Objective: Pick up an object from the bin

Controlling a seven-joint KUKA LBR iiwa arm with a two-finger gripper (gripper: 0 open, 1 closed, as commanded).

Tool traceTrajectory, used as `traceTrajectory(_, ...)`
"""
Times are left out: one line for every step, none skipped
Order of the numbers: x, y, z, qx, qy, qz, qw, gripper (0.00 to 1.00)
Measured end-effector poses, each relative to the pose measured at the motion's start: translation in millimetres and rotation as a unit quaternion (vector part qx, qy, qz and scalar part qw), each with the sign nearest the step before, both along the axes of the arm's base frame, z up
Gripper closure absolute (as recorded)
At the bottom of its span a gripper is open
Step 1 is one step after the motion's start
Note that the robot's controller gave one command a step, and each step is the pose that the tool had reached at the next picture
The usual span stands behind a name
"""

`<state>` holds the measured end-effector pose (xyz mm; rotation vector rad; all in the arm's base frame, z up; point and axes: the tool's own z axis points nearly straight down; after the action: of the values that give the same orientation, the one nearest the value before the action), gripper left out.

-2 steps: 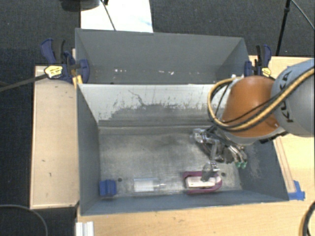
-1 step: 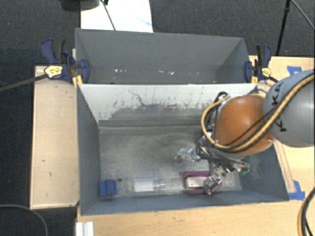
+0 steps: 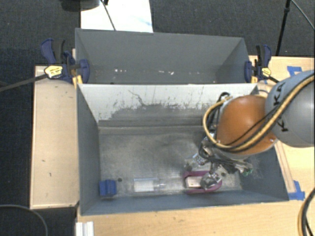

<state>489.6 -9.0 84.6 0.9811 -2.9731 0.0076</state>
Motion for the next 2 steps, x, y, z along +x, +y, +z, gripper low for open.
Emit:
traceTrajectory(39.0, -34.0, 143.0, 0.004, -0.0084, 0.174, 0.9846, 1.00)
traceTrajectory(37.3, -32.7, 139.9, 0.005, -0.0044, 0.173, 0.9850, 0.00)
